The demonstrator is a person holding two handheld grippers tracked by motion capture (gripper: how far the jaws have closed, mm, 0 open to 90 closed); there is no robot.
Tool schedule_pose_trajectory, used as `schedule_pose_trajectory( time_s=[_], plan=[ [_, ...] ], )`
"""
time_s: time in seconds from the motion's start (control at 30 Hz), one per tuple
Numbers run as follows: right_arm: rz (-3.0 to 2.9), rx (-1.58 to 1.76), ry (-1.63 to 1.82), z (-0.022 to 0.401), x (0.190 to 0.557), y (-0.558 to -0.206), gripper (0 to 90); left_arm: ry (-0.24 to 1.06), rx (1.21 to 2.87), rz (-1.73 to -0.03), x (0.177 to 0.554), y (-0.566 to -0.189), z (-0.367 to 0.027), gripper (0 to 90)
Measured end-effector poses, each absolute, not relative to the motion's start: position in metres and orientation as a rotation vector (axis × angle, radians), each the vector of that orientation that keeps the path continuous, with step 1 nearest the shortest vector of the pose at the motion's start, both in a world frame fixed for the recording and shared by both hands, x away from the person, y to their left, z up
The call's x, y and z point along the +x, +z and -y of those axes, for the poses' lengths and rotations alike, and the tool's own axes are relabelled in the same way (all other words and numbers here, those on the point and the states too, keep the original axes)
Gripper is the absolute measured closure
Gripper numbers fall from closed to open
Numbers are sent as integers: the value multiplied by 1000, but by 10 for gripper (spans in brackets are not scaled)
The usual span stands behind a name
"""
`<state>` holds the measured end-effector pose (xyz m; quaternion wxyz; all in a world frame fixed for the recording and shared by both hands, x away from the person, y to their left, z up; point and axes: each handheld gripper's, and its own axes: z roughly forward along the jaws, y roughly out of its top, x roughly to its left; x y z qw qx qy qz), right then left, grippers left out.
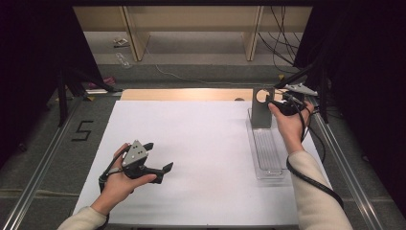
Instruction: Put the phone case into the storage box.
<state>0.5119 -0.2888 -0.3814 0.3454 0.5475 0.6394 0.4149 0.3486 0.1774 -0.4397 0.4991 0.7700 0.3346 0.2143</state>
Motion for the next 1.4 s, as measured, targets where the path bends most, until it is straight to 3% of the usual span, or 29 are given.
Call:
schedule_pose_trajectory(
  time_s=[0.33,1.4],
  plan=[
    [-1747,1334,1093,287,486,-383,175,520,1870,-819,349,-441,-178,20],
    [-1893,1170,1255,280,417,-386,163,527,1872,-822,349,-441,-178,22]
  ],
)
